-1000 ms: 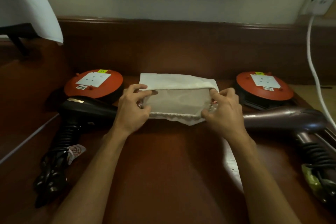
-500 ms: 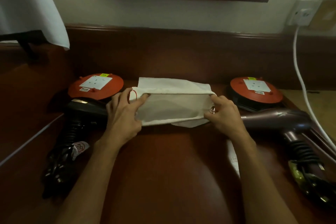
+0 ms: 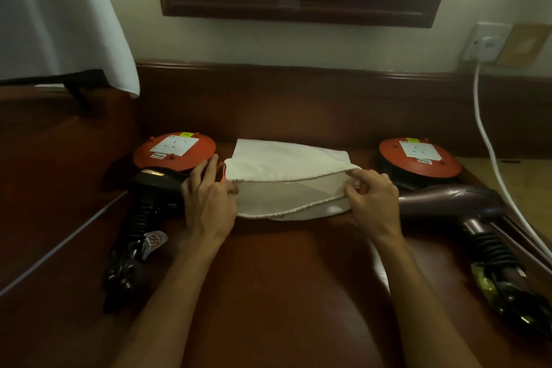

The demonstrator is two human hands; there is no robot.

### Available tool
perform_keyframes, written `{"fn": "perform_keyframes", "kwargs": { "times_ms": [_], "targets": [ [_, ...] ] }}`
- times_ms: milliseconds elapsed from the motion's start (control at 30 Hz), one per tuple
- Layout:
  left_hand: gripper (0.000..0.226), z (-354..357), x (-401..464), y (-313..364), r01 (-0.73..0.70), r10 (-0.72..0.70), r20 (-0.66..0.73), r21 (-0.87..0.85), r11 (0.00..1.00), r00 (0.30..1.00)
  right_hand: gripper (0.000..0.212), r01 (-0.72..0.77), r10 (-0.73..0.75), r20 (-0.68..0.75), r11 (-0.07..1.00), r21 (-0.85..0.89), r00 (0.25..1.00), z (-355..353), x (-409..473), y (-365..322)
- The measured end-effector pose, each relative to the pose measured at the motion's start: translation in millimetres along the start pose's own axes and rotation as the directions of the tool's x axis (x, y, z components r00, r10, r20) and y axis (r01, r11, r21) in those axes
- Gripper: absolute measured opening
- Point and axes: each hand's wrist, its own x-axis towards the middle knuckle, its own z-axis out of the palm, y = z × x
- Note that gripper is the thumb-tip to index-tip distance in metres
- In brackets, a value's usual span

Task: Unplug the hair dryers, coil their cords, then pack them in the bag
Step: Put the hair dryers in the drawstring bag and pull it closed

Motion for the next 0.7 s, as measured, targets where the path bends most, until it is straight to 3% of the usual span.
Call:
{"fn": "perform_keyframes", "kwargs": {
  "times_ms": [133, 200, 333, 433, 533, 700],
  "targets": [
    [0.034, -1.4, -1.2, -8.9, -0.073, 0.072, 0.054, 0.019, 0.997, 0.996, 0.038, -0.014, 0.024, 0.043, 0.977, -0.213, 0.999, -13.6, -12.6, 8.0],
    [0.037, -10.7, -3.9, -17.5, -0.026, 0.028, 0.066, -0.031, 0.999, 0.997, 0.039, 0.035, 0.000, 0.102, 0.940, -0.338, 0.995, -28.8, -18.4, 11.9],
    [0.028, -29.1, -4.2, -26.2, 0.077, -0.079, 0.067, 0.038, 0.996, 0.995, 0.028, 0.184, -0.026, 0.292, 0.829, -0.528, 0.956, -44.0, -35.7, 9.7],
    [0.028, -30.1, -10.5, -21.3, 0.072, -0.074, 0.053, 0.041, 0.997, 0.996, 0.029, 0.092, 0.048, 0.241, 0.837, -0.540, 0.969, -38.7, -44.6, 6.7],
    [0.029, -27.3, -25.5, -28.1, 0.029, -0.035, 0.077, 0.077, 0.997, 0.996, 0.021, 0.000, 0.114, 0.233, 0.898, -0.440, 0.966, -38.1, -46.9, 9.1],
    [0.020, -36.4, -43.2, -38.9, -0.064, 0.062, 0.123, 0.010, 0.998, 0.990, 0.020, 0.019, 0.097, 0.290, 0.928, -0.372, 0.952, -53.0, -56.5, 19.2]
  ]
}}
